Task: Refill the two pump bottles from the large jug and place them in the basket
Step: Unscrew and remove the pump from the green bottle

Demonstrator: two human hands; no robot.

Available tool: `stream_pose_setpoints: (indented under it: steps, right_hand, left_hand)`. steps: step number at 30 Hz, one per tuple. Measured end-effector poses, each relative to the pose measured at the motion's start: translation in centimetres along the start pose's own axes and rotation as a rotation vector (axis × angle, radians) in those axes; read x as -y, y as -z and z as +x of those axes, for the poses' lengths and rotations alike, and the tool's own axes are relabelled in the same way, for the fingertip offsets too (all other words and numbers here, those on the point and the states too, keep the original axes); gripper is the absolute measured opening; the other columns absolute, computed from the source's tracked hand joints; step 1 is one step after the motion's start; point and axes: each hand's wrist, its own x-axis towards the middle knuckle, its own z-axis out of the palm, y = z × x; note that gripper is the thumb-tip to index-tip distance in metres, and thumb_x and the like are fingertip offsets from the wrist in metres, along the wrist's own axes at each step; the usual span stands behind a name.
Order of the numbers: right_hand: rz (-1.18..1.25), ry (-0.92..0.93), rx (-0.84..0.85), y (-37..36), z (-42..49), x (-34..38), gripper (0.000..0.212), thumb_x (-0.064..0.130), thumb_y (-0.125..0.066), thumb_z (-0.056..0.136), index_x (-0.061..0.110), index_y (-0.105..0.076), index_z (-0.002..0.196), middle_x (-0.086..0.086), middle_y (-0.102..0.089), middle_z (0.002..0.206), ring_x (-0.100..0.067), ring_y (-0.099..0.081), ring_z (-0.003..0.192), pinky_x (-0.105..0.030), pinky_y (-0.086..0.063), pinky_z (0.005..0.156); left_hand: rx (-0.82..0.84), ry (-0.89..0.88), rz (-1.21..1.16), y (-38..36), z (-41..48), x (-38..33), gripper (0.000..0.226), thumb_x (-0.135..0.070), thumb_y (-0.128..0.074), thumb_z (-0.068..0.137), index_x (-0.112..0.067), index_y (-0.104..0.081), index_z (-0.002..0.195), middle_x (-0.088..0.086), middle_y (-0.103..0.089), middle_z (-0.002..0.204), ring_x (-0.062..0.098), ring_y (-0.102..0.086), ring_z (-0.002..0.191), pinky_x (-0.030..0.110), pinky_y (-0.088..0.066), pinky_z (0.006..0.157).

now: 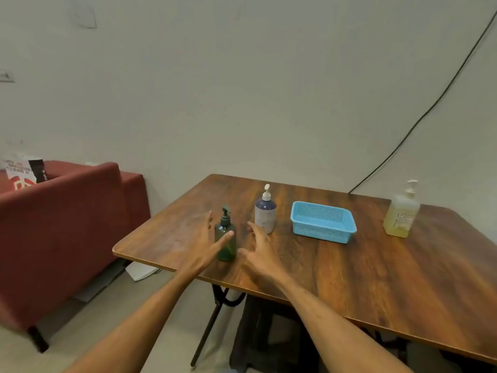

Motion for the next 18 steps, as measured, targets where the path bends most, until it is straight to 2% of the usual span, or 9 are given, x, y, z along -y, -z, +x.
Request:
stream_pose_setpoints:
  steps: [3, 6, 7, 9, 11, 13, 15, 18]
  right_hand:
    - [-0.011, -0.044, 0.094, -1.3, 1.8, -0.5, 0.087, 0.027, -0.074, 0.085, 0.028, -0.021, 0.154, 0.000, -0.025, 0.160, -0.020, -0.024, 0.146, -0.045, -0.027, 0.118]
    - [0.076, -0.045, 0.152, -2.6, 3.2, -0.8, 0.080, 0.024, -0.076, 0.083, 0.032, -0.030, 0.148, 0.004, -0.041, 0.150, -0.017, -0.037, 0.139, -0.036, -0.033, 0.110]
    - [0.107, -0.036, 0.155, -3.0, 3.5, -1.0, 0.075, 0.022, -0.075, 0.083, 0.036, -0.034, 0.145, 0.007, -0.046, 0.145, -0.016, -0.042, 0.135, -0.034, -0.037, 0.108]
    - [0.150, -0.024, 0.136, -3.3, 4.0, -1.4, 0.068, 0.017, -0.073, 0.083, 0.042, -0.040, 0.137, 0.011, -0.052, 0.137, -0.015, -0.049, 0.130, -0.036, -0.043, 0.107]
    - [0.188, -0.022, 0.095, -3.0, 4.2, -1.9, 0.061, 0.015, -0.073, 0.083, 0.044, -0.045, 0.129, 0.012, -0.054, 0.132, -0.014, -0.053, 0.125, -0.041, -0.048, 0.104]
    - [0.211, -0.026, 0.062, -1.9, 3.9, -2.3, 0.057, 0.015, -0.073, 0.083, 0.042, -0.047, 0.127, 0.012, -0.056, 0.129, -0.013, -0.055, 0.121, -0.040, -0.051, 0.100]
    - [0.230, -0.021, 0.020, -0.2, 3.3, -2.8, 0.057, 0.012, -0.074, 0.083, 0.039, -0.048, 0.126, 0.010, -0.058, 0.126, -0.011, -0.057, 0.117, -0.036, -0.053, 0.096]
    - [0.209, 0.000, -0.088, 3.2, 2.1, -3.8, 0.058, 0.010, -0.077, 0.080, 0.033, -0.051, 0.127, 0.011, -0.061, 0.122, -0.006, -0.060, 0.112, -0.032, -0.055, 0.093]
  left_hand:
    - [0.042, 0.001, -0.034, -0.2, 1.1, 0.4, 0.103, -0.079, -0.066, 0.070, -0.031, -0.028, 0.153, 0.000, -0.039, 0.156, 0.022, -0.044, 0.138, 0.050, -0.040, 0.113]
    - [0.061, -0.058, -0.058, -0.6, 1.7, 0.6, 0.059, -0.046, -0.071, 0.087, -0.030, -0.046, 0.138, -0.006, -0.054, 0.137, 0.015, -0.054, 0.123, 0.044, -0.047, 0.108]
    - [0.040, -0.094, -0.052, -0.7, 1.9, 0.7, 0.052, -0.035, -0.071, 0.090, -0.028, -0.048, 0.137, -0.008, -0.056, 0.132, 0.012, -0.056, 0.118, 0.042, -0.048, 0.106]
    - [0.016, -0.133, -0.034, -0.8, 2.3, 0.7, 0.048, -0.026, -0.071, 0.091, -0.026, -0.052, 0.135, -0.011, -0.059, 0.127, 0.004, -0.057, 0.113, 0.035, -0.051, 0.102]
    - [0.016, -0.161, -0.020, -1.2, 2.7, 0.4, 0.046, -0.026, -0.073, 0.089, -0.029, -0.053, 0.131, -0.016, -0.061, 0.122, -0.004, -0.058, 0.109, 0.025, -0.052, 0.096]
    - [0.034, -0.186, -0.013, -1.9, 3.0, -0.4, 0.046, -0.028, -0.073, 0.088, -0.027, -0.056, 0.131, -0.015, -0.062, 0.121, -0.005, -0.058, 0.107, 0.018, -0.051, 0.091]
    - [0.055, -0.208, -0.021, -2.9, 3.3, -1.5, 0.051, -0.033, -0.074, 0.086, -0.021, -0.058, 0.133, -0.012, -0.064, 0.123, -0.003, -0.061, 0.108, 0.017, -0.051, 0.090]
    - [0.118, -0.251, -0.035, -5.5, 3.4, -3.5, 0.054, -0.041, -0.074, 0.085, -0.021, -0.059, 0.133, -0.010, -0.066, 0.123, 0.001, -0.063, 0.110, 0.023, -0.053, 0.092]
